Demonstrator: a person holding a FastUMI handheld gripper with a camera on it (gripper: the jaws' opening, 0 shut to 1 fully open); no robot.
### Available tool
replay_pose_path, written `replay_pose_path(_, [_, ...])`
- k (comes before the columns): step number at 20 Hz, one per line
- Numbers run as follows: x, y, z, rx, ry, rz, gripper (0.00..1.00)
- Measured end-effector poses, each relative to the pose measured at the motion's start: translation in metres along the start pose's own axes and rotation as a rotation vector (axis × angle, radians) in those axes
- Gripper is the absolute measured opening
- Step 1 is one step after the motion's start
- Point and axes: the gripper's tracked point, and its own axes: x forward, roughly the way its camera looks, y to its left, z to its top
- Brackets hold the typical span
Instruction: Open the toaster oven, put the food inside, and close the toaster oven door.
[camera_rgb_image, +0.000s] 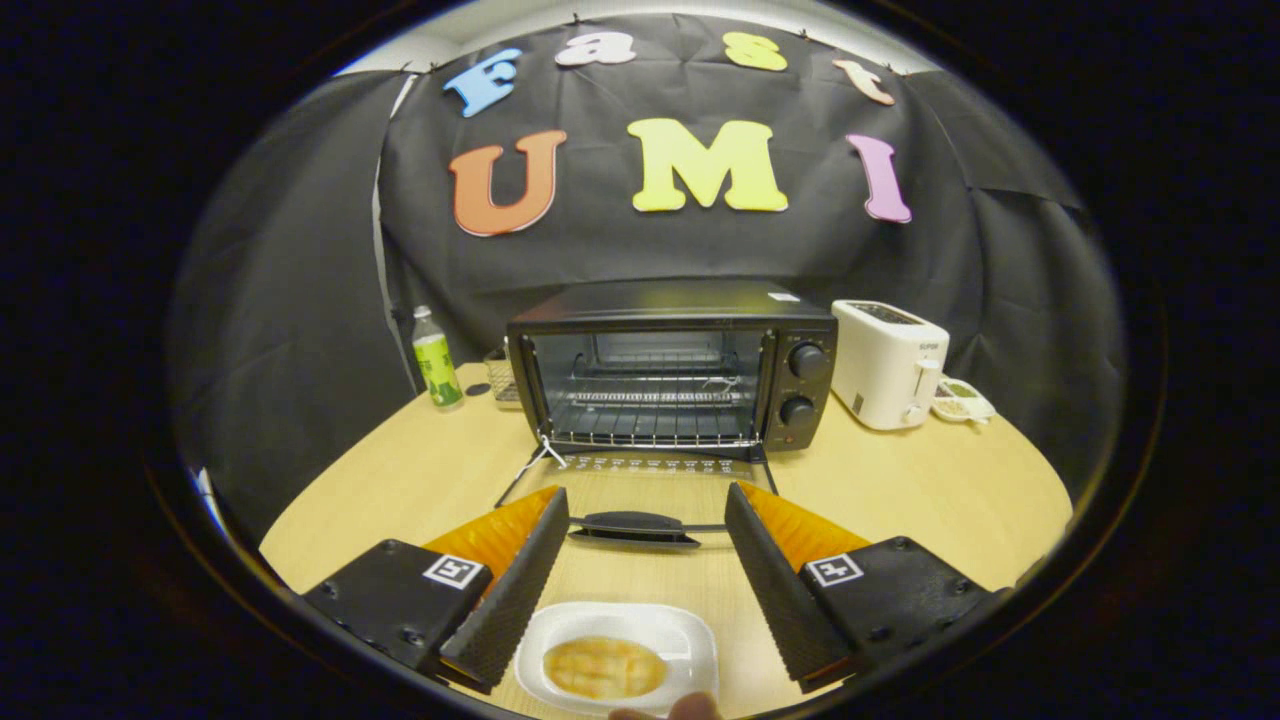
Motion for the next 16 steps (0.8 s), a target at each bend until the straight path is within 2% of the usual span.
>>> replay_pose_path(4, [-0.047,0.016,-0.02,-0.053,-0.059,0.034,1.0])
replay_pose_path(10, [-0.08,0.029,-0.055,-0.135,-0.099,0.038,1.0])
replay_pose_path(16, [-0.072,0.044,-0.129,-0.156,0.017,0.067,1.0])
